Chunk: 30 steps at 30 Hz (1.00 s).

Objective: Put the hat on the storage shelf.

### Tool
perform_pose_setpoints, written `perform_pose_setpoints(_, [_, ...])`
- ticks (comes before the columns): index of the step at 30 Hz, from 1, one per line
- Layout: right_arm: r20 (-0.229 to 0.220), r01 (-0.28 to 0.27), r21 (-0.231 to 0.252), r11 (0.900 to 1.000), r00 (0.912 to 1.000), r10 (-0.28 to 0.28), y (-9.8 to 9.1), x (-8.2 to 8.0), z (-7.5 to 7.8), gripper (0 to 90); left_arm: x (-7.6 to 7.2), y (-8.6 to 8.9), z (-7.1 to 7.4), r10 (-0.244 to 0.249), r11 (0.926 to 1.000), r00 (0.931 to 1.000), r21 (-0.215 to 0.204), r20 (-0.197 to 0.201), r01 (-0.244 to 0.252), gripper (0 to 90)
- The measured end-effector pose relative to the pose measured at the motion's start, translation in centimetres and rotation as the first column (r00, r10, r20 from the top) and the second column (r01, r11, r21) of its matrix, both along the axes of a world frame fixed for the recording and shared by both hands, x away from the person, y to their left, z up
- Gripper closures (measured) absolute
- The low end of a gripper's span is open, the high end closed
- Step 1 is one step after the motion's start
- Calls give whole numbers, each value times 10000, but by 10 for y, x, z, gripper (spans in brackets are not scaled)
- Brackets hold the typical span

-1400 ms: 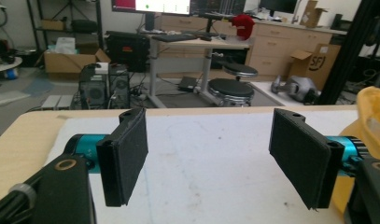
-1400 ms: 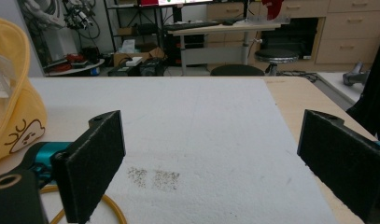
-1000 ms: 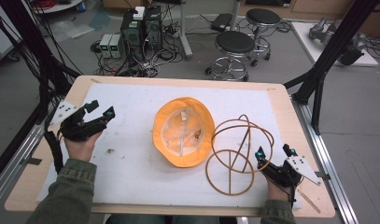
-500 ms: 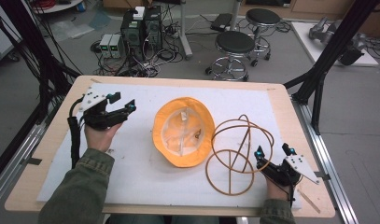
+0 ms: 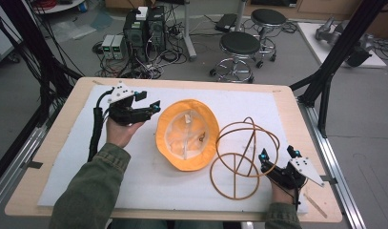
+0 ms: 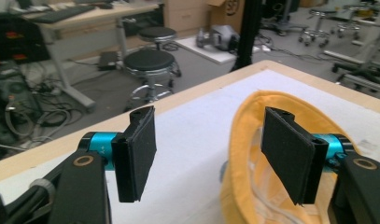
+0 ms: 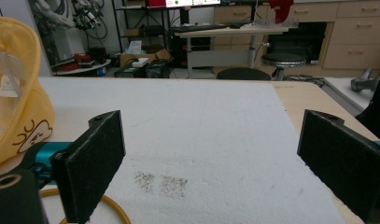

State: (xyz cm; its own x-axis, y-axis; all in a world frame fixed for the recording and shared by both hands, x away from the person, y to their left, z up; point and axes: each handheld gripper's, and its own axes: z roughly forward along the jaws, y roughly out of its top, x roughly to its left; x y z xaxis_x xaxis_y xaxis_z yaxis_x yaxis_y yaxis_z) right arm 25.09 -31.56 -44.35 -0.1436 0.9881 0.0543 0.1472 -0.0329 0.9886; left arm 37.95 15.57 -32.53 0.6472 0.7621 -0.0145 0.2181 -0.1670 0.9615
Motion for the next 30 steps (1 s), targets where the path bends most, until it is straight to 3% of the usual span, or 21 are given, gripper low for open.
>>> perform_pose_setpoints(4, [-23,-11,-53,10000,10000,11,1,1,0,64,10,-12,-8,-365,9991,9986,178,-394,373,358])
perform_pose_setpoints(10, [-116,-9,-148,9999,9999,8,1,2,0,64,20,-28,-19,-659,9972,9962,303,-579,677,361])
perform_pose_setpoints(15, [-112,-34,-231,9997,9999,31,1,2,0,64,28,-35,-29,-623,9966,9931,471,-991,672,363])
perform_pose_setpoints(19, [-76,-38,-202,9998,10000,37,2,2,0,64,34,-36,-39,-552,9977,9903,332,-1272,598,370])
perform_pose_setpoints(26, [-102,-131,-491,9987,9999,126,3,2,-1,64,38,-39,-46,-694,9973,9882,149,-1367,721,431])
perform_pose_setpoints(28, [-130,-109,-451,9989,9999,103,3,2,0,64,39,-39,-47,-740,9972,9863,24,-1476,752,491])
perform_pose_setpoints(29, [-115,-90,-416,9991,9999,86,3,2,0,64,39,-39,-47,-699,9975,9840,-33,-1639,704,587])
perform_pose_setpoints(30, [-70,-76,-454,9989,9999,73,3,2,0,64,40,-38,-47,-624,9981,9793,-108,-1923,615,781])
